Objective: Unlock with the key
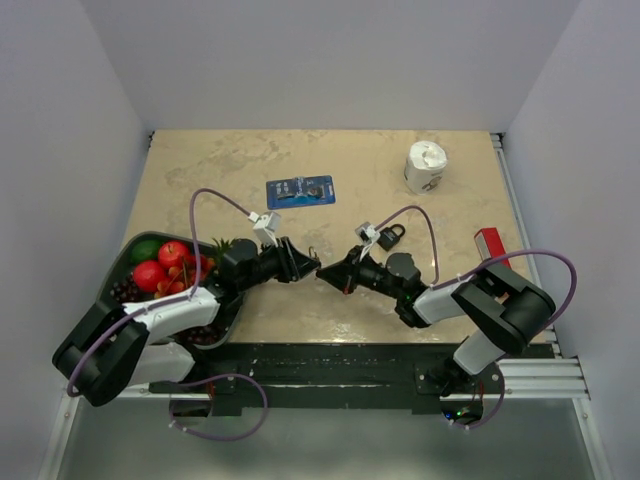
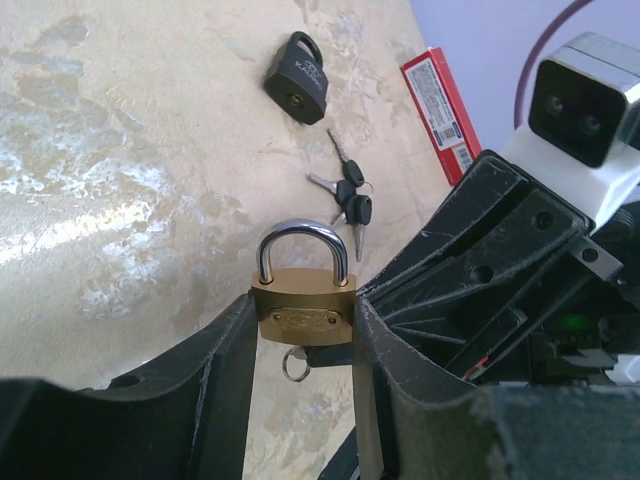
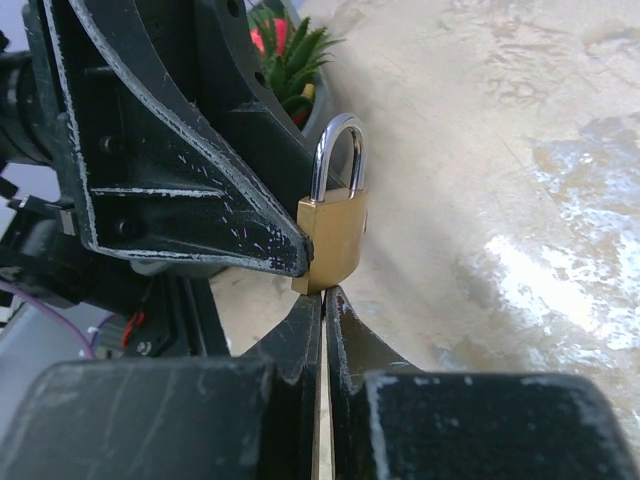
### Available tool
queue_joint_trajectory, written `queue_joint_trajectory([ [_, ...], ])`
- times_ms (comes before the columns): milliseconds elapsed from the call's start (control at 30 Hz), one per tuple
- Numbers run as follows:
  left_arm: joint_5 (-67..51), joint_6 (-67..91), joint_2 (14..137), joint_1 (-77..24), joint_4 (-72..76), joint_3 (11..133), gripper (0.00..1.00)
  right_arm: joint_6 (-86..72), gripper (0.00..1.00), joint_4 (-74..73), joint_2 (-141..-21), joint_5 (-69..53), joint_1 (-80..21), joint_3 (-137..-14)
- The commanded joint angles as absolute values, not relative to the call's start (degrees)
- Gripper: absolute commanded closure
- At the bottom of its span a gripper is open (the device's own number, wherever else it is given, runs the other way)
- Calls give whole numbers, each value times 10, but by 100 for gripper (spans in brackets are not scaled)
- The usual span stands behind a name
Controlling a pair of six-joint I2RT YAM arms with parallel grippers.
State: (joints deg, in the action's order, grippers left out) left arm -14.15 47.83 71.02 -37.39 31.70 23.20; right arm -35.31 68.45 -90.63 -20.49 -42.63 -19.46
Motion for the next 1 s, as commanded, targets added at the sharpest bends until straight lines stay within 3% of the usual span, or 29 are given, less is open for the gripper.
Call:
queue_joint_trajectory([
  [0, -268, 451, 679, -384, 425, 229, 100, -388, 100, 765, -911, -260, -431, -202],
  [967, -468, 463, 594, -384, 504, 192, 100, -483, 100, 874, -872, -369, -420, -214],
])
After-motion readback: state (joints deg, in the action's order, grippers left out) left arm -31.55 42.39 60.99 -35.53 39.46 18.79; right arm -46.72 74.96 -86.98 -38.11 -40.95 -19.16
